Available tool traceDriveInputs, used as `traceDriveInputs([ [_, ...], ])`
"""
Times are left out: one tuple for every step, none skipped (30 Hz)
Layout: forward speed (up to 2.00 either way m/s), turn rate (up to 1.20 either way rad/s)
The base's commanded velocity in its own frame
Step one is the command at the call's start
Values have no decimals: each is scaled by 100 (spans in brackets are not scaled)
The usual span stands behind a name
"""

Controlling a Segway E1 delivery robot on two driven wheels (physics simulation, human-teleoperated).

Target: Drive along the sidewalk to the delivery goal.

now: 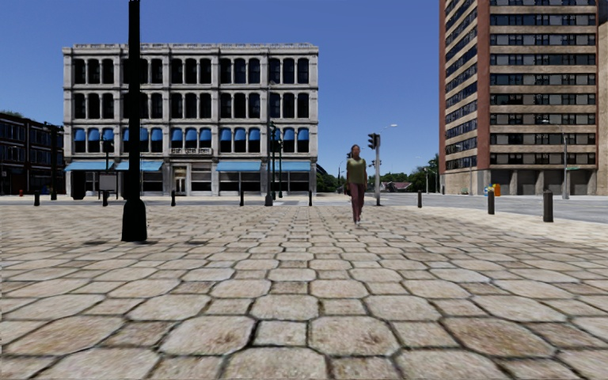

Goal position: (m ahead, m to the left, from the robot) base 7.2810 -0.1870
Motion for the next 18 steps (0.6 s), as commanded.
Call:
traceDriveInputs([
  [200,0],
  [200,0],
  [200,0],
  [200,0],
  [200,0],
  [200,0],
  [200,0],
  [200,0],
  [200,0],
  [200,0],
  [200,0],
  [200,0],
  [200,0],
  [200,0],
  [200,0],
  [200,0],
  [200,0],
  [200,0],
])
